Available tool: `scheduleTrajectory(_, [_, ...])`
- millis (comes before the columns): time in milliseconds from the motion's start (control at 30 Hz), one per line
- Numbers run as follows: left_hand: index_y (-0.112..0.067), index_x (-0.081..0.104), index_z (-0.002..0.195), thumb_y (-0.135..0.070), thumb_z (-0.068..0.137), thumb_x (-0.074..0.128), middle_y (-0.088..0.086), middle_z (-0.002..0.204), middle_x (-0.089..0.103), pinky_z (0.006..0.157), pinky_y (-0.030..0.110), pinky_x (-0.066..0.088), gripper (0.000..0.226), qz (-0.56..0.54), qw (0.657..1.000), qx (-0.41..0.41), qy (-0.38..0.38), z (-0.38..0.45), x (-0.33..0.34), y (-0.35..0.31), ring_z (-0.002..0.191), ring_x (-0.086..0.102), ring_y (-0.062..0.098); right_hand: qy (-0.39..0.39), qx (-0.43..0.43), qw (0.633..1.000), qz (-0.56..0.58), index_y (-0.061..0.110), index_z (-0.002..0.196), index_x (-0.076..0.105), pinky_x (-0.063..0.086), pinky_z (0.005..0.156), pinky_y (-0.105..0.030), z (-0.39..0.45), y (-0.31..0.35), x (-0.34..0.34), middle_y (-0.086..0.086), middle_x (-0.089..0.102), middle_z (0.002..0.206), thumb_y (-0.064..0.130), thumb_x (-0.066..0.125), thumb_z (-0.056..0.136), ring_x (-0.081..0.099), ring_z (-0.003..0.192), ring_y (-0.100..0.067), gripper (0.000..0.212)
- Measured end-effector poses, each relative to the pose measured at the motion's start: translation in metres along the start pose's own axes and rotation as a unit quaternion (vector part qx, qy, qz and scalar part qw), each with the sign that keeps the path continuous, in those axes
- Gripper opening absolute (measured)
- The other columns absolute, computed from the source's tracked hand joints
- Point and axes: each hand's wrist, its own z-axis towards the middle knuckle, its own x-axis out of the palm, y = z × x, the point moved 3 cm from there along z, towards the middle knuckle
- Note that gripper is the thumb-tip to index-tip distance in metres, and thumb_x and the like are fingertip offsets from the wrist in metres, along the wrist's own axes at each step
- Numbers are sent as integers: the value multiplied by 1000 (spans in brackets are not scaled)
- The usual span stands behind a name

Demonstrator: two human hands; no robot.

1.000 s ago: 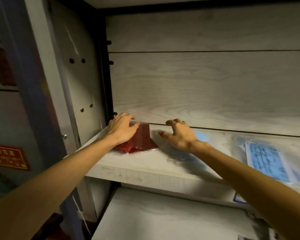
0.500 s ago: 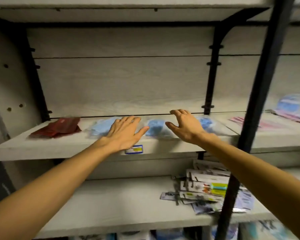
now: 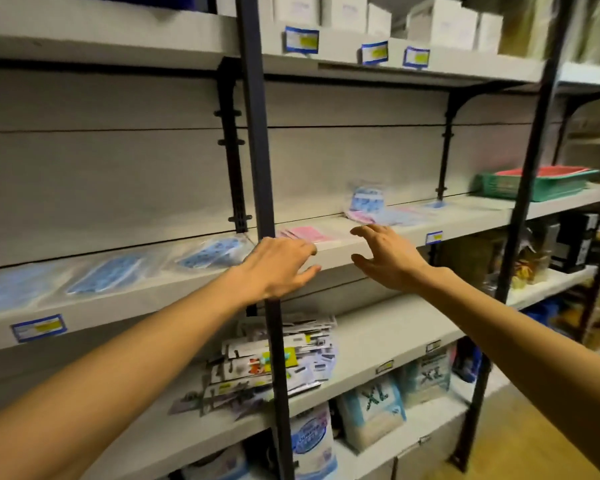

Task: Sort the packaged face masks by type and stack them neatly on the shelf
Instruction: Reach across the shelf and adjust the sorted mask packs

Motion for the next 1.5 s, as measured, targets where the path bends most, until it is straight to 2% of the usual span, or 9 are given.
scheduleTrajectory(233, [-18, 52, 137, -57, 101, 36, 5, 133, 59, 91, 45, 52, 55, 35, 998, 11, 53, 101, 64, -38, 115, 59, 25, 26, 26, 996, -77, 18, 151, 38, 43, 108, -42, -4, -114, 11, -7, 46, 150, 38, 60, 96, 41, 137, -26, 62])
scheduleTrajectory(367, [-18, 52, 136, -58, 101, 36, 5, 134, 55, 89, 45, 52, 56, 26, 998, -16, 62, 166, 110, -42, 115, 56, 25, 29, 15, 995, -93, 18, 151, 38, 38, 110, -38, 17, -181, 34, -5, 47, 149, 40, 57, 97, 41, 137, -26, 61])
scheduleTrajectory(533, [-23, 51, 138, -56, 102, 36, 4, 141, 50, 98, 44, 46, 52, -8, 996, -70, 63, 252, 153, -43, 126, 50, 24, 56, 13, 995, -86, 21, 148, 41, 38, 110, -36, 53, -258, 46, -2, 47, 149, 42, 54, 98, 41, 137, -22, 56])
scheduleTrajectory(700, [-21, 58, 122, -57, 102, 33, 5, 133, 55, 93, 41, 50, 49, -26, 989, -129, 72, 326, 182, -29, 116, 56, 26, 47, 32, 996, -73, 21, 146, 44, 40, 106, -36, 96, -324, 40, -2, 51, 146, 43, 53, 99, 44, 134, -24, 53])
scheduleTrajectory(900, [-20, 55, 127, -55, 100, 38, 6, 132, 53, 97, 43, 44, 47, -26, 980, -185, 69, 371, 217, -6, 114, 54, 27, 35, 45, 997, -47, 20, 145, 44, 44, 101, -40, 160, -368, 50, -5, 56, 140, 50, 47, 100, 49, 126, -25, 54])
scheduleTrajectory(1067, [-20, 50, 134, -52, 99, 40, 5, 146, 44, 106, 43, 36, 48, 0, 977, -203, 65, 405, 249, 3, 128, 46, 27, 86, 25, 995, -49, 18, 146, 41, 43, 102, -42, 222, -393, 90, -9, 51, 143, 61, 50, 95, 48, 126, -29, 67])
scheduleTrajectory(1300, [-18, 43, 145, -46, 98, 47, 4, 169, 9, 114, 38, 30, 54, 34, 974, -217, 48, 471, 279, 17, 149, 26, 25, 150, -23, 988, -17, 18, 147, 40, 41, 104, -44, 315, -435, 138, -11, 50, 143, 81, 47, 80, 48, 127, -32, 92])
scheduleTrajectory(1433, [-16, 36, 150, -40, 95, 51, 6, 168, 14, 117, 37, 23, 62, 68, 967, -241, 50, 501, 289, 27, 151, 21, 25, 236, -25, 971, 40, 22, 144, 44, 43, 105, -41, 353, -454, 165, -6, 53, 144, 98, 47, 58, 51, 127, -30, 115])
scheduleTrajectory(1500, [-15, 35, 152, -36, 93, 52, 6, 166, 21, 117, 36, 23, 64, 97, 964, -242, 58, 510, 293, 28, 149, 24, 26, 222, -29, 971, 78, 22, 136, 52, 47, 100, -38, 363, -462, 177, -4, 60, 134, 101, 48, 48, 55, 120, -28, 118])
